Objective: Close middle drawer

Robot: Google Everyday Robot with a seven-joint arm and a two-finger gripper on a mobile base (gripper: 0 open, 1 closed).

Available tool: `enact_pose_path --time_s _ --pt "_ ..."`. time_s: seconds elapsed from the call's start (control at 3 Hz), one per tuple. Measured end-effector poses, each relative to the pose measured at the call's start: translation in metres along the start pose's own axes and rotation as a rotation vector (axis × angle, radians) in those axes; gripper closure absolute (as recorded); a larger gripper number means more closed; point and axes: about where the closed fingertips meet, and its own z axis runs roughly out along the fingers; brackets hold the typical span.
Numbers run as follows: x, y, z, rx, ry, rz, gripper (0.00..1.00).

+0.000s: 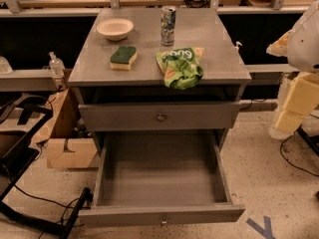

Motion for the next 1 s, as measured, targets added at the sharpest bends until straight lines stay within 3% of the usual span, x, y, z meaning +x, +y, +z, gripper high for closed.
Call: enact_pose_path --time_s 0.33,0.67,1.0 --pt "0.000 0.000 0.000 0.000 0.000 0.000 0.00" --pt "0.012 0.009 0.021 -0.009 -0.006 0.036 0.00" --pt "0.026 0.040 0.048 -0.006 -0.060 0.060 0.00"
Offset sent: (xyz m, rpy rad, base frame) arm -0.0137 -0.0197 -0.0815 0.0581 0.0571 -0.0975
